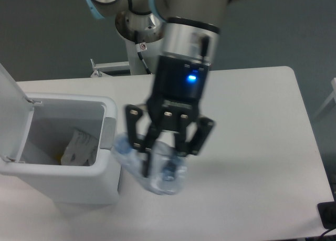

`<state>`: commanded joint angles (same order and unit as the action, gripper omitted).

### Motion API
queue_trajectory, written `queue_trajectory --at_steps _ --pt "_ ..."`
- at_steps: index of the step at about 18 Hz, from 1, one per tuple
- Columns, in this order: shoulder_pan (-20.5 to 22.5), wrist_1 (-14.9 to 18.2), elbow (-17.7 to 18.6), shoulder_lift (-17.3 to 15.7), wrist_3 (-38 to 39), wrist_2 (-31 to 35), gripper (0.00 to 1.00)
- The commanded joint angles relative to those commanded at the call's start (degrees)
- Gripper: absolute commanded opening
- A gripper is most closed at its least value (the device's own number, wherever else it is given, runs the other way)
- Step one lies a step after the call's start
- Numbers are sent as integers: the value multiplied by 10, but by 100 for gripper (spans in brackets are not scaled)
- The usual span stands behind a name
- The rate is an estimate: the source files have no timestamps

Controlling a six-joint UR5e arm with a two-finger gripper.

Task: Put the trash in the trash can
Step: 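Lift the bottle and carry it over the trash bin, then open the gripper to drop the bottle into the bin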

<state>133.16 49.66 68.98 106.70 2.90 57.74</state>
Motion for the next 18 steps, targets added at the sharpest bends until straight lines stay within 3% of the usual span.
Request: queue_trajectory --at_steps 7,10,11,12,13,18 --pt "-42 -1 44 -9 -18 4 44" --pt "-44 -1 48 -6 -29 5 55" --pt "-46 -1 55 -6 -38 5 64" --pt "-46 -1 60 -5 -54 6 82" --pt "-46 -1 67 -5 -63 11 91" --pt "-46 -1 65 -1 -65 19 98"
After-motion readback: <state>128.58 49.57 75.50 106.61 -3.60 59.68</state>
